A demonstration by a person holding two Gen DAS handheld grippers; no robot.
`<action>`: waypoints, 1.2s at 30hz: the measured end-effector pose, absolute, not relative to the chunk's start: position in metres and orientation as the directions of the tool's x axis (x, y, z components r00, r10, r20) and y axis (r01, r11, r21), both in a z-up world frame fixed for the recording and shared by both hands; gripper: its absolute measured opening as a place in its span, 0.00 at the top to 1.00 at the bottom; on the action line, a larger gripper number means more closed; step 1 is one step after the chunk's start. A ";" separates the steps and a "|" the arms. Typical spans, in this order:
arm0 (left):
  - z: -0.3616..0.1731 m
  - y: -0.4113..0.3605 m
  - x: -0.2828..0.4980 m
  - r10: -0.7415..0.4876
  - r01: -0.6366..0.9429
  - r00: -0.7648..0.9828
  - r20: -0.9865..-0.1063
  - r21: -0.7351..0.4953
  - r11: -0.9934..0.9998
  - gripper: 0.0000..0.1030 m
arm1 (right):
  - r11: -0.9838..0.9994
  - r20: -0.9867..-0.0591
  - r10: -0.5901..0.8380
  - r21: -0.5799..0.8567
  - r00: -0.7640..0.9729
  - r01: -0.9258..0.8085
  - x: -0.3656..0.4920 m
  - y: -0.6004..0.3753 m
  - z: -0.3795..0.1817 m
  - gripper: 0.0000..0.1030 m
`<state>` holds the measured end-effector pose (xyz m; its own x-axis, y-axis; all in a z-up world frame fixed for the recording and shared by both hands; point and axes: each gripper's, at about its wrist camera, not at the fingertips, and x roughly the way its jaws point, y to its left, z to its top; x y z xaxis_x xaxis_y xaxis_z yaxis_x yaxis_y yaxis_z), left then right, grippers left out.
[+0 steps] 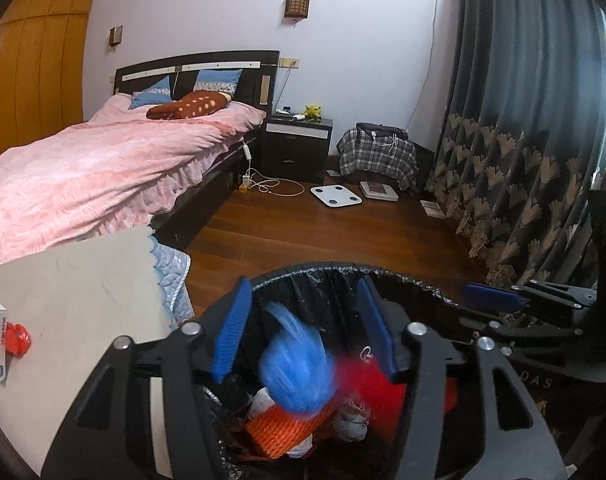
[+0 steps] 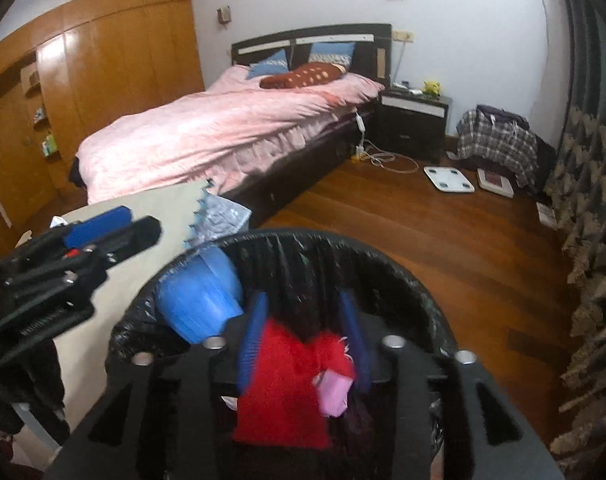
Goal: Collect trash
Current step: 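Carry the bag and glove over the bin and open both tools, then move both tools back to the table and grasp the white medicine box with the left tool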
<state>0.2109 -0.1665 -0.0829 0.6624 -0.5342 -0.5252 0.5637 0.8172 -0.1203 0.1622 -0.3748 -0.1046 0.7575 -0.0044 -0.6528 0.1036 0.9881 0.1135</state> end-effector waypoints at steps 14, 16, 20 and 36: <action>-0.073 -0.090 0.208 -0.409 0.418 0.758 -0.509 -0.102 0.903 0.12 | 0.988 -0.552 0.016 0.137 0.834 0.071 0.159 -0.345 -0.080 0.06; -0.071 -0.072 0.209 -0.382 0.387 0.773 -0.507 -0.100 0.916 0.12 | 0.989 -0.545 0.034 0.138 0.838 0.049 0.164 -0.335 -0.078 0.06; -0.066 -0.042 0.210 -0.332 0.331 0.800 -0.499 -0.093 0.939 0.12 | 0.990 -0.531 0.074 0.142 0.844 0.003 0.176 -0.308 -0.074 0.06; -0.073 0.071 0.230 -0.128 0.116 0.856 -0.501 -0.056 0.992 0.12 | 0.983 -0.502 0.175 0.135 0.847 -0.124 0.238 -0.201 -0.080 0.06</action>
<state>0.2296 0.0709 -0.0732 0.8560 -0.1282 -0.5009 0.1157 0.9917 -0.0561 0.2383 -0.2014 -0.0799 0.8471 0.1753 -0.5017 -0.1236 0.9831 0.1349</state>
